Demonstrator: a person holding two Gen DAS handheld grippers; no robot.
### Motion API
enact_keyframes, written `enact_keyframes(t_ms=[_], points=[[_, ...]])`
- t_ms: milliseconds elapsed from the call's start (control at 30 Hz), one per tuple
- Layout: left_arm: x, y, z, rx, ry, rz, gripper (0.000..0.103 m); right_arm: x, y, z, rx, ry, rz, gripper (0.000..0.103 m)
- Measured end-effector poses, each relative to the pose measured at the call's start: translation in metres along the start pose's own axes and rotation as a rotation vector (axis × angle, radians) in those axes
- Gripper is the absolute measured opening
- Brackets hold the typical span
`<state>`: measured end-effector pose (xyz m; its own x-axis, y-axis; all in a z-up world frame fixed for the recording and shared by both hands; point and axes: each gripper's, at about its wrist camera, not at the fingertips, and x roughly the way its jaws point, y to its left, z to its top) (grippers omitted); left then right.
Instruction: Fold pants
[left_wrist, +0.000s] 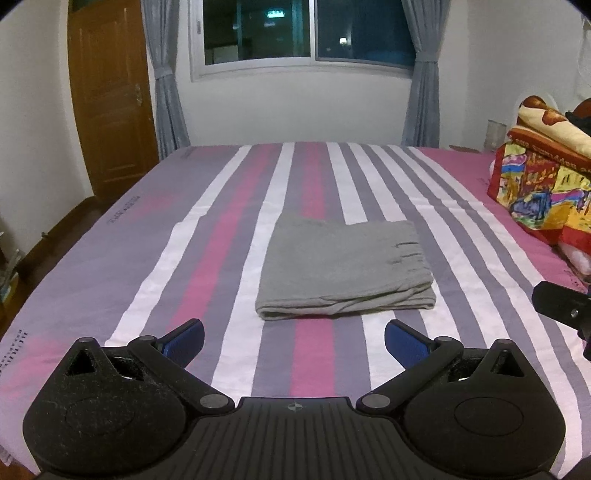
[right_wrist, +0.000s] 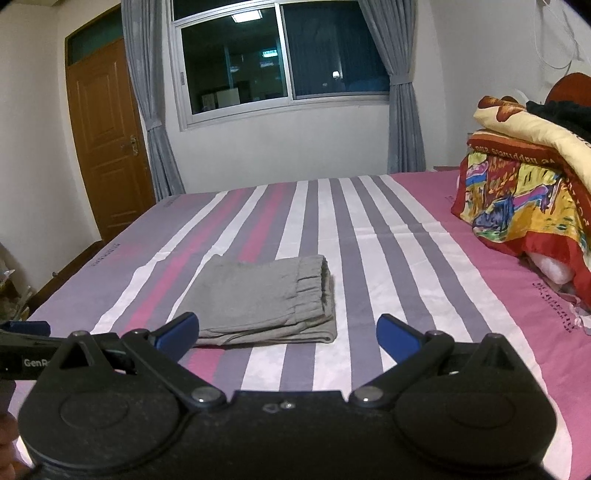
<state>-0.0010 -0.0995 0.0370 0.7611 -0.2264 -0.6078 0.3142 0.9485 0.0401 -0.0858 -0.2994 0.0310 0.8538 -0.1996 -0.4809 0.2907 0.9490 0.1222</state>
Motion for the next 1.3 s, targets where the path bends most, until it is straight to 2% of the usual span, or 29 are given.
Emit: enact_keyframes(t_ms=[1300], points=[[0.0087,-0.0096,0.0045,0.02,0.021,-0.015,0.103,0.0049,-0.0029,0.0013,-0.006,0.017,0.0,0.103]])
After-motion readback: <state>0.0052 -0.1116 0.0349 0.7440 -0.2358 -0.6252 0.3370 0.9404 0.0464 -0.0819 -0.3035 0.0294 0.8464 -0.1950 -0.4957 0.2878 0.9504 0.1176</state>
